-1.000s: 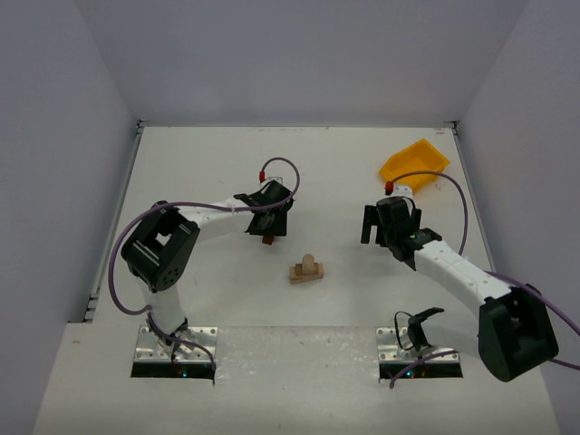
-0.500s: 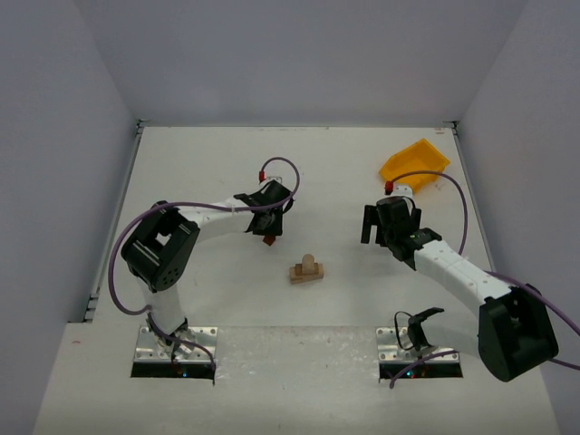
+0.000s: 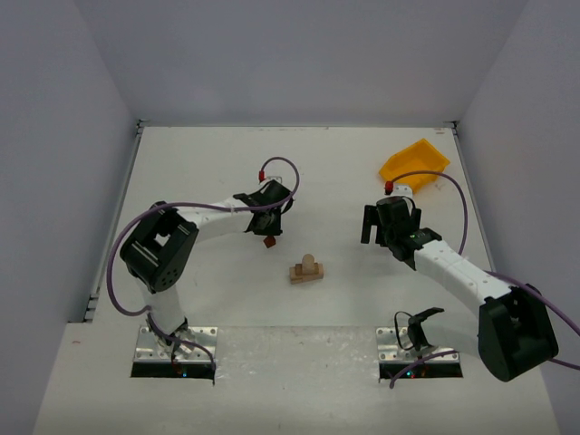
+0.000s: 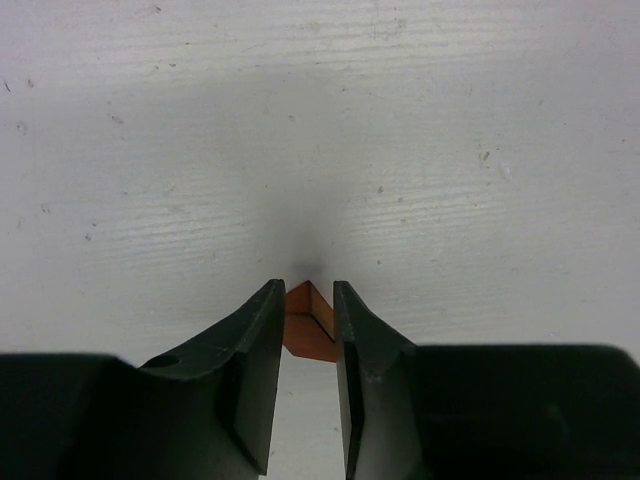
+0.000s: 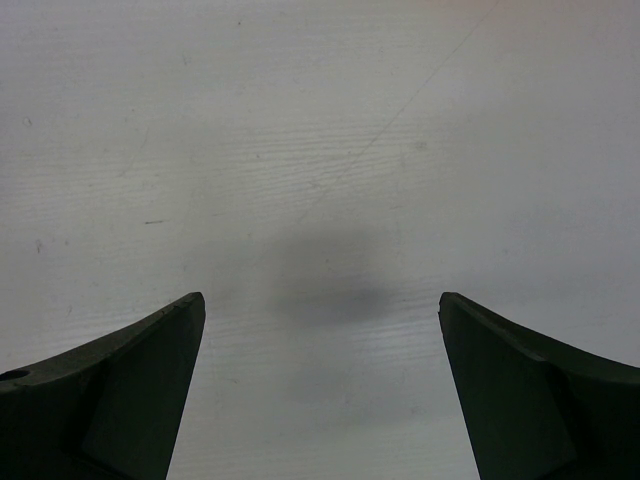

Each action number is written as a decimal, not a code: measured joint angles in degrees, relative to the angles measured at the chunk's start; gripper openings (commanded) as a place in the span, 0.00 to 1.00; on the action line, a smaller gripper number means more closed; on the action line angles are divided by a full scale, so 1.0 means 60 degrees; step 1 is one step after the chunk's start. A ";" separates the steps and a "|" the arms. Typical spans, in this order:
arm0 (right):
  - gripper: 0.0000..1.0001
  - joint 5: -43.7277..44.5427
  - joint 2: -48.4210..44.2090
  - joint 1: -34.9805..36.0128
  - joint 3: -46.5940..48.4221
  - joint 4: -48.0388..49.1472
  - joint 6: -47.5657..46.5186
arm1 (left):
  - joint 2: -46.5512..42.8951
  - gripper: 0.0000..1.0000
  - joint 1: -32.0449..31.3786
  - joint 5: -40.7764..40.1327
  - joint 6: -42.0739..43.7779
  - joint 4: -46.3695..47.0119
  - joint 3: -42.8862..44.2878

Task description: Build the wood block tower

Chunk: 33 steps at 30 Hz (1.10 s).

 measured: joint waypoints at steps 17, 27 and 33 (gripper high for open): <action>0.99 -0.0004 0.0120 0.0000 0.0018 -0.0007 -0.0029 | -0.0410 0.40 -0.0286 0.0061 -0.1072 -0.1232 0.0139; 0.99 -0.0001 0.0121 0.0000 0.0023 -0.0014 -0.0029 | 0.0099 0.40 -0.0539 -0.0163 -0.1741 -0.1765 0.0544; 0.99 0.0003 0.0124 0.0000 0.0028 -0.0017 -0.0032 | 0.0126 0.39 -0.0597 -0.0409 -0.1896 -0.1883 0.0764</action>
